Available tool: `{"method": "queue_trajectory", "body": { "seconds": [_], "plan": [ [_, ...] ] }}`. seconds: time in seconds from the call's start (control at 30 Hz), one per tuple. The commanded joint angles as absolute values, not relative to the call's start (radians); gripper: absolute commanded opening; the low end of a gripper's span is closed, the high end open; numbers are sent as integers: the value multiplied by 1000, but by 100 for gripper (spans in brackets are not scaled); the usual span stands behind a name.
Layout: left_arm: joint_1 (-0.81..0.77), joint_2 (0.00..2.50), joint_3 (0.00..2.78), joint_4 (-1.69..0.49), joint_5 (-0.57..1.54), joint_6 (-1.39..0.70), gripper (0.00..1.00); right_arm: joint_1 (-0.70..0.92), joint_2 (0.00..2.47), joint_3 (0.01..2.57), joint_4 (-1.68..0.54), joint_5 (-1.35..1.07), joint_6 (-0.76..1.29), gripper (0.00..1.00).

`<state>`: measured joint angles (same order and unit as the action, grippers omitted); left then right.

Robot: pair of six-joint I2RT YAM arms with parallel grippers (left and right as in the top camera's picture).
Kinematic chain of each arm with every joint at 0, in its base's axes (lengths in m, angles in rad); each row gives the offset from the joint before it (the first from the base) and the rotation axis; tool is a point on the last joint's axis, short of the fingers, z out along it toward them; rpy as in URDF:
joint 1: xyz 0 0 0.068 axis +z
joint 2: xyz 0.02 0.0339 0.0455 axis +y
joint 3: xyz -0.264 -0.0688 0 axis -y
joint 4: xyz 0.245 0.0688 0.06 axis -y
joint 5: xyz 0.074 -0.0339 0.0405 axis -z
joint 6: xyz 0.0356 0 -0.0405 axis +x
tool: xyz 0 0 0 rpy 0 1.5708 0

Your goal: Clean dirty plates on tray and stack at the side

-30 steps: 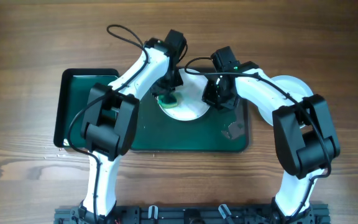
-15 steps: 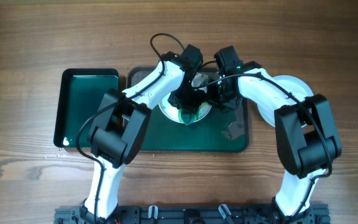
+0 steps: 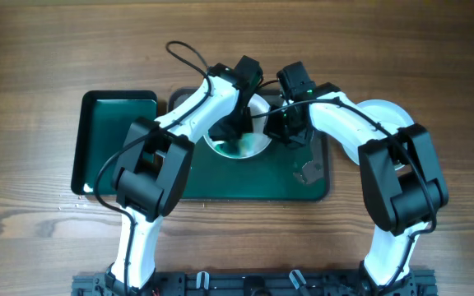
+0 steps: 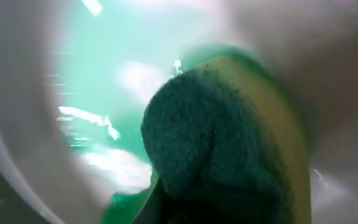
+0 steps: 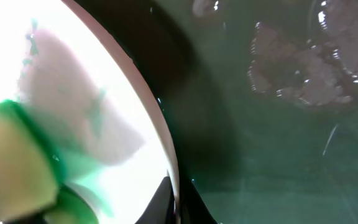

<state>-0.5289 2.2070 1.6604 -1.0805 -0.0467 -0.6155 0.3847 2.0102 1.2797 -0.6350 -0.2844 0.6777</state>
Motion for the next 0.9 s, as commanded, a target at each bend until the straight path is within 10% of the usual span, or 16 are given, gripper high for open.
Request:
{"method": "queue_trajectory", "body": {
  "seconds": [0.0, 0.4, 0.87],
  "plan": [
    [-481, 2272, 1608, -1115, -440, -769, 4, 373, 2076, 1245, -659, -178, 688, 4],
    [-481, 2272, 1663, -878, -493, -800, 4, 373, 2076, 1243, -659, -178, 680, 4],
    [-447, 2150, 1865, -1075, -460, -657, 4, 373, 2069, 1255, -647, -212, 611, 4]
  ]
}}
